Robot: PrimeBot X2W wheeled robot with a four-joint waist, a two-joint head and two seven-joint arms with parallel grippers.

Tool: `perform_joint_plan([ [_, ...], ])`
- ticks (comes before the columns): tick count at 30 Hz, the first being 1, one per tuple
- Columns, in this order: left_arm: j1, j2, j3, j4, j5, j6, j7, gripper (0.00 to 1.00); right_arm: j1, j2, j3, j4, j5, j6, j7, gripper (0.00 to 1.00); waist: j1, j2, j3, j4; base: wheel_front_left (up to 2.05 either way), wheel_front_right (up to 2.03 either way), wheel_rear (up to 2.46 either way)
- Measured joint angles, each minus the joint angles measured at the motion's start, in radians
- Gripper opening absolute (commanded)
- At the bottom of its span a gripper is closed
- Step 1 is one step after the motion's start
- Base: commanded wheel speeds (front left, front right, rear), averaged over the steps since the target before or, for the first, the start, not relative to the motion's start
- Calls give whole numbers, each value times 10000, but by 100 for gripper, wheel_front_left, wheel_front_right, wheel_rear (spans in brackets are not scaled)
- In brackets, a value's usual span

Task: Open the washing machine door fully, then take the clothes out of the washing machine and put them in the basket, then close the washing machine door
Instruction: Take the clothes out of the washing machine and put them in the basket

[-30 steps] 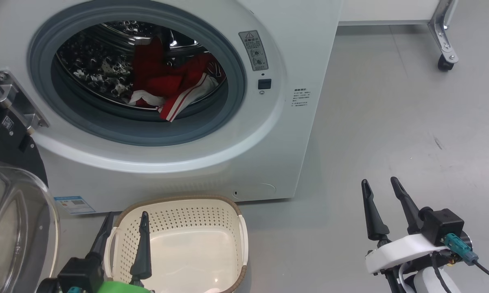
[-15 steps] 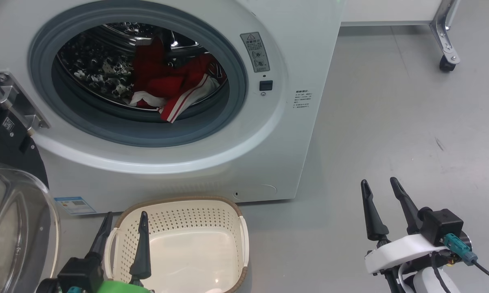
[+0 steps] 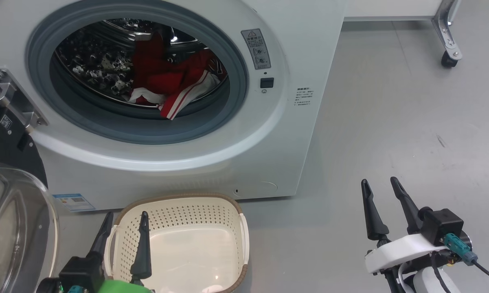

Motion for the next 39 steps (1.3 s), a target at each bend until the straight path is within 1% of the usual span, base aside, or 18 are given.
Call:
perform_joint_plan([
  [8,-436,-6,-59,-13,65,12,88,100,-24,0,-8,-190,0,0,0,100,0,0,329,-56,0,0,0],
  [14,-1289,-31,-219,48,63,56,276,100,-203,0,-52,-451,-13,0,0,100,0,0,851,-104,0,0,0],
  [20,-2277,-54,-336,462,-67,13,531,100,-514,-2,19,-635,-19,4,0,100,0,0,1569,-176,0,0,0],
  [28,-3785,-86,-123,1185,-276,-13,1174,100,-1022,-4,104,-836,-2,12,0,100,0,0,2634,-390,0,0,0],
  [34,-5147,-92,44,1638,-516,-105,1877,100,-1518,-6,238,-1003,184,13,-2,100,0,0,3463,-608,0,0,0],
  [37,-5923,-17,230,1864,-606,-105,2288,100,-1802,-8,313,-1087,286,17,-2,100,0,0,3882,-729,0,0,0],
  [39,-6463,69,360,1987,-731,-107,2500,100,-2012,-10,359,-1120,393,92,-2,100,0,0,4163,-815,0,0,0],
])
